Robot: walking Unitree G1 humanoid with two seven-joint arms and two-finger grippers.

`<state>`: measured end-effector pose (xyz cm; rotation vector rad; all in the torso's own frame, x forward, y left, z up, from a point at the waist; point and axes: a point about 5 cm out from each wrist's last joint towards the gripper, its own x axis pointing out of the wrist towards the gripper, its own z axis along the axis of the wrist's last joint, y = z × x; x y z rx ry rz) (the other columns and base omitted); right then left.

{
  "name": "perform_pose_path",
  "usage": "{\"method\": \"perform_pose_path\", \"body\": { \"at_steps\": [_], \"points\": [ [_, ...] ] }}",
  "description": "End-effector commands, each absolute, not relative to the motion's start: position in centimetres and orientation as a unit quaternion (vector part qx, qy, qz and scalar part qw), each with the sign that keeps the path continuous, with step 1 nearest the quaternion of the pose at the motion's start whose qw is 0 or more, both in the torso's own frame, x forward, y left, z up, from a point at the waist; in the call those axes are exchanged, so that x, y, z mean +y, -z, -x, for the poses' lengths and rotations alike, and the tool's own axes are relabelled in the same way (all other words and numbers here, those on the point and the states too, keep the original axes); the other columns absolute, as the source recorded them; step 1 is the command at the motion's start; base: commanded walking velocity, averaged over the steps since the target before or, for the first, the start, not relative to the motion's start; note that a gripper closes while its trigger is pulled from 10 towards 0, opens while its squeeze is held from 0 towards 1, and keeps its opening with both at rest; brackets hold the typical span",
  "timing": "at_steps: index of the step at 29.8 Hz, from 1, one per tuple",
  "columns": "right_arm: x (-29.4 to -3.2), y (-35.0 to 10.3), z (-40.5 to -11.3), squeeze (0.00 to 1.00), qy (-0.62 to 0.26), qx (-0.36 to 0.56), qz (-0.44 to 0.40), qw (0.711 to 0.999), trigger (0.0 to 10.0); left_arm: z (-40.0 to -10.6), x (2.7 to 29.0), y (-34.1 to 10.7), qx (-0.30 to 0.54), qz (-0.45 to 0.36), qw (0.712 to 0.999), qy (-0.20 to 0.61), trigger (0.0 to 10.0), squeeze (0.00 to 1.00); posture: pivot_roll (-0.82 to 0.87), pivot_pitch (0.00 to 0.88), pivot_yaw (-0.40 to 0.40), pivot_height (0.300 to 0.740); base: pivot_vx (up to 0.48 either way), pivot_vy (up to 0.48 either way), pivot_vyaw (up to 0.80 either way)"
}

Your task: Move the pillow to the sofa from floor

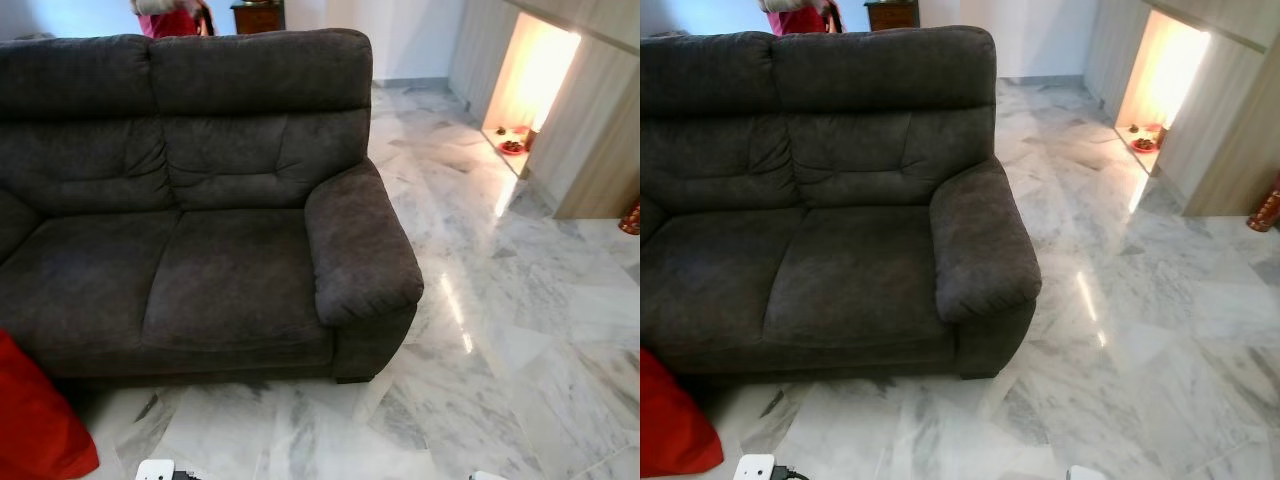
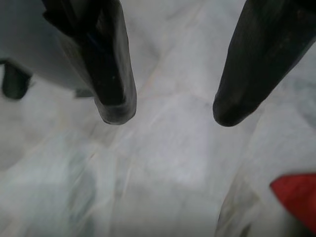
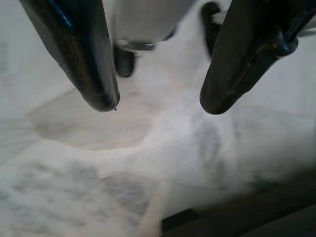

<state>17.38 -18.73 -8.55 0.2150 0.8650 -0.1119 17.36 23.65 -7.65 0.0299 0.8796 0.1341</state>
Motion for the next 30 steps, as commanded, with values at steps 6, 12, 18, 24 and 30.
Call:
{"method": "perform_pose_path", "body": {
  "at_steps": [6,12,18,24,30],
  "points": [
    [-19.16,8.79,-16.72,0.00,0.063,0.424,-0.103,0.897,10.0,-16.93,23.46,7.94,0.437,-0.015,0.897,-0.060,10.0,0.00,-0.06,0.052,0.046,0.740,0.000,0.348,0.00],
    [-19.09,8.83,-16.64,0.00,0.061,0.425,-0.103,0.897,10.0,-16.99,23.33,7.97,0.439,-0.014,0.897,-0.060,10.0,0.00,-0.06,0.045,0.047,0.740,0.000,0.347,0.00],
    [-19.07,8.85,-16.60,0.00,0.060,0.426,-0.102,0.897,10.0,-16.97,23.32,7.98,0.440,-0.014,0.896,-0.061,10.0,0.00,-0.06,0.039,0.047,0.740,0.000,0.346,0.00],
    [-18.96,8.78,-16.76,0.00,0.056,0.423,-0.104,0.898,10.0,-17.22,23.49,7.85,0.440,-0.014,0.896,-0.062,10.0,0.00,-0.06,0.049,0.049,0.740,0.000,0.348,0.00],
    [-19.01,8.71,-16.92,0.00,0.060,0.421,-0.106,0.899,10.0,-17.27,23.59,7.82,0.440,-0.012,0.895,-0.066,10.0,0.00,-0.06,0.062,0.047,0.740,0.000,0.347,0.00]
  ]
}}
